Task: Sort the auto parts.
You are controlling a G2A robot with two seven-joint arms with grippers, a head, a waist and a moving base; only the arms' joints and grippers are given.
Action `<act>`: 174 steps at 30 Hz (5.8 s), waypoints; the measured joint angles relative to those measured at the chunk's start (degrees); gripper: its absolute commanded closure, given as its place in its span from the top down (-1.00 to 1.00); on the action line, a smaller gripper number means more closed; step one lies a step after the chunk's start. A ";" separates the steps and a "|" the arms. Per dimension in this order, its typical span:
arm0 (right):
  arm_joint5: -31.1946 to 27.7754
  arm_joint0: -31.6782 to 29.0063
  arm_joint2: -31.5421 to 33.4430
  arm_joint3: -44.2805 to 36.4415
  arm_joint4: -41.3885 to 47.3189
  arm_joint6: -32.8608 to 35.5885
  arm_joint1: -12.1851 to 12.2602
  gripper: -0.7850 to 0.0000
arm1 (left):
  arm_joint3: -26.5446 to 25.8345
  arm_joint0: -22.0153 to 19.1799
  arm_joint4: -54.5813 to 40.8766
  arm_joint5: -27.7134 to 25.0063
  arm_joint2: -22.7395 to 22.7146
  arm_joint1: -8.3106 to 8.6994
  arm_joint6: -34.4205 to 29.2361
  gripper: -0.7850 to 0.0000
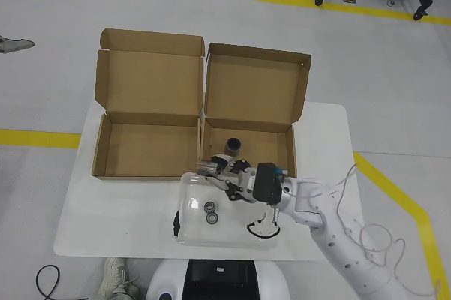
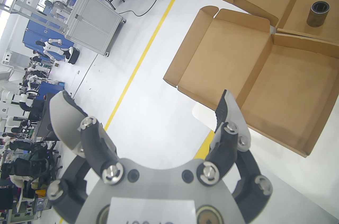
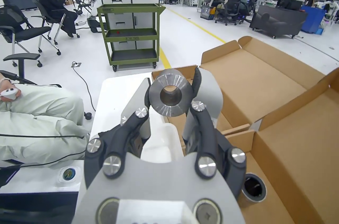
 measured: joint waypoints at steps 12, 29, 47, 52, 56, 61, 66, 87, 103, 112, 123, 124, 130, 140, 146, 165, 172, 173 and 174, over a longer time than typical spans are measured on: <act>0.44 3.02 -0.49 -2.22 -0.44 -5.11 -0.81 -1.00 | 0.00 0.00 0.00 0.00 0.00 0.00 0.00 1.00; 0.36 6.77 2.53 -10.70 3.68 -0.84 -1.09 -1.00 | 0.00 0.00 0.00 0.00 0.00 0.00 0.00 1.00; 1.30 7.68 3.99 -11.62 6.07 -0.45 -1.52 -1.00 | 0.00 0.00 0.00 0.00 0.00 0.00 0.00 1.00; 0.84 7.47 4.50 -11.32 6.12 -0.34 -1.52 -1.00 | 0.00 0.00 0.00 0.00 0.00 0.00 0.00 1.00; 1.52 6.58 4.53 -11.15 6.22 0.67 -1.52 -1.00 | 0.00 0.00 0.00 0.00 0.00 0.00 0.00 1.00; 2.05 4.80 5.11 -10.48 5.43 1.76 -1.34 -1.00 | 0.00 0.00 0.00 0.00 0.00 0.00 0.00 1.00; 2.17 2.25 6.35 -9.14 4.68 1.38 -1.02 -1.00 | 0.00 0.00 0.00 0.00 0.00 0.00 0.00 1.00; 12.02 -5.86 10.54 -1.71 6.82 13.23 -0.11 -1.00 | 0.00 0.00 0.00 0.00 0.00 0.00 0.00 1.00; 20.37 -2.14 10.51 9.27 10.43 27.61 -0.53 -1.00 | 0.00 0.00 0.00 0.00 0.00 0.00 0.00 1.00; 23.55 2.05 7.01 14.18 10.50 34.24 -1.44 -1.00 | 0.00 0.00 0.00 0.00 0.00 0.00 0.00 1.00; 28.70 7.27 1.68 19.98 10.53 40.66 -3.21 -1.00 | 0.00 0.00 0.00 0.00 0.00 0.00 0.00 1.00; 28.88 7.57 1.35 20.53 10.57 40.73 -3.34 -1.00 | 0.00 0.00 0.00 0.00 0.00 0.00 0.00 1.00; 30.52 9.01 -0.26 22.49 9.94 40.70 -4.06 -0.15 | 0.00 0.00 0.00 0.00 0.00 0.00 0.00 1.00; 31.43 9.94 -1.33 22.80 8.89 40.58 -4.69 0.02 | 0.00 0.00 0.00 0.00 0.00 0.00 0.00 1.00; 31.35 8.41 -0.82 17.93 5.67 40.75 -4.32 0.11 | 0.00 0.00 0.00 0.00 0.00 0.00 0.00 1.00; 8.03 0.33 -0.83 -3.15 2.81 34.88 -2.06 -0.01 | 0.00 0.00 0.00 0.00 0.00 0.00 0.00 1.00; 3.17 -0.29 -3.45 -3.47 -0.86 36.84 -1.73 -0.07 | 0.00 0.00 0.00 0.00 0.00 0.00 0.00 1.00; 3.15 -0.65 -3.52 -3.46 -1.09 36.91 -1.65 -0.07 | 0.00 0.00 0.00 0.00 0.00 0.00 0.00 1.00; 3.07 -1.14 -3.62 -3.43 -1.57 37.19 -1.54 -0.07 | 0.00 0.00 0.00 0.00 0.00 0.00 0.00 1.00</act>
